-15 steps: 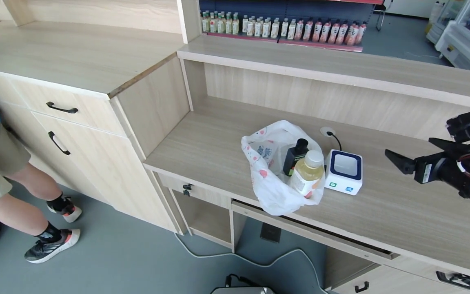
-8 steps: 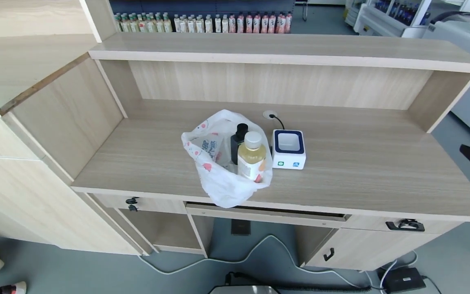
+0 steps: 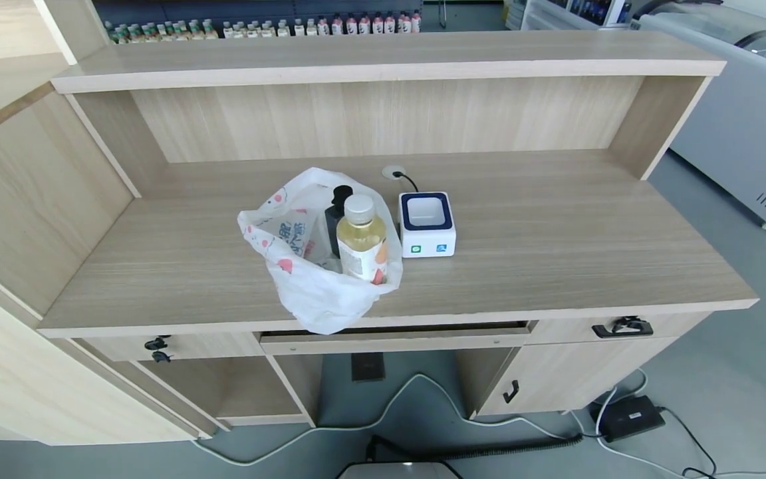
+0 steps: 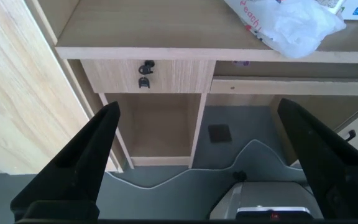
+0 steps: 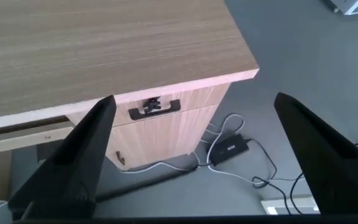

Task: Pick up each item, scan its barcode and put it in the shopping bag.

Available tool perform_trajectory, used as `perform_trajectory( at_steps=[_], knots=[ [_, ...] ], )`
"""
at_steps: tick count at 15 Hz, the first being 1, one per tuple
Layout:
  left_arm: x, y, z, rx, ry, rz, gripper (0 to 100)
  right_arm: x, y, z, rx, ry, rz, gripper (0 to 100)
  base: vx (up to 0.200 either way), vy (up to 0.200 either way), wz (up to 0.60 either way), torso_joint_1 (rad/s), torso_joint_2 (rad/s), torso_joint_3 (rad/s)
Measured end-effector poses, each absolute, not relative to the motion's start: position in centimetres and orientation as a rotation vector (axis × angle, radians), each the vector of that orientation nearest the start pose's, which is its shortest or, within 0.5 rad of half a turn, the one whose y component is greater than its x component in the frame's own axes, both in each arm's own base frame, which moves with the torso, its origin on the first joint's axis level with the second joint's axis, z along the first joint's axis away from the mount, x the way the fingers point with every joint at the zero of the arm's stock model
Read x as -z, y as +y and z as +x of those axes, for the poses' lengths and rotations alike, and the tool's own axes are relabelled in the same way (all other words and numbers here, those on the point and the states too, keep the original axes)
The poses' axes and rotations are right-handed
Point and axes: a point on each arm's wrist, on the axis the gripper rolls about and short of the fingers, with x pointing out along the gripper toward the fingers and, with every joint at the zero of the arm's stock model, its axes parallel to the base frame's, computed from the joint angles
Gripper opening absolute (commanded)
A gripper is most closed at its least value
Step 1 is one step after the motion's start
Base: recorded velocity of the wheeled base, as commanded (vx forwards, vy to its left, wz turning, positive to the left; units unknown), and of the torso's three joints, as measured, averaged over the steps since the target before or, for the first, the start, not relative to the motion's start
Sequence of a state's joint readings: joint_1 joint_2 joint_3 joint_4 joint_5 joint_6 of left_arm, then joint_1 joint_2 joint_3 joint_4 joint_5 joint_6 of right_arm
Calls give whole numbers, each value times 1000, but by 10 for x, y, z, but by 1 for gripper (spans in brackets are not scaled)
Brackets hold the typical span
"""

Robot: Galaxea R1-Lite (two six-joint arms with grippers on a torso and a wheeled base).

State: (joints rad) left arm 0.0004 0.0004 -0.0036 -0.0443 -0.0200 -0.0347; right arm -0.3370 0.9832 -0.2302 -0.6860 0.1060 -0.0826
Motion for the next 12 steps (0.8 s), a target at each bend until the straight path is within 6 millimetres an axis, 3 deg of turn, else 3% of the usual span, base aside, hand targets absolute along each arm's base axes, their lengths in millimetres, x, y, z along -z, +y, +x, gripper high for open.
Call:
perform_trajectory(
  at_steps=[3, 7, 9, 12],
  knots=[
    [-81, 0, -23, 20, -47, -34, 100, -153, -12, 65, 150, 62, -59, 100, 0, 0, 0, 0, 0, 0],
    [-81, 0, -23, 20, -47, -34, 100, -104, -1, 9, 77, 147, -65, 100, 0, 0, 0, 0, 0, 0],
    [-81, 0, -23, 20, -47, -34, 100, -87, 0, -8, 6, 118, -60, 100, 0, 0, 0, 0, 0, 0],
    [-81, 0, -23, 19, -47, -34, 100, -80, 1, -18, -21, 25, -56, 100, 0, 0, 0, 0, 0, 0]
  ],
)
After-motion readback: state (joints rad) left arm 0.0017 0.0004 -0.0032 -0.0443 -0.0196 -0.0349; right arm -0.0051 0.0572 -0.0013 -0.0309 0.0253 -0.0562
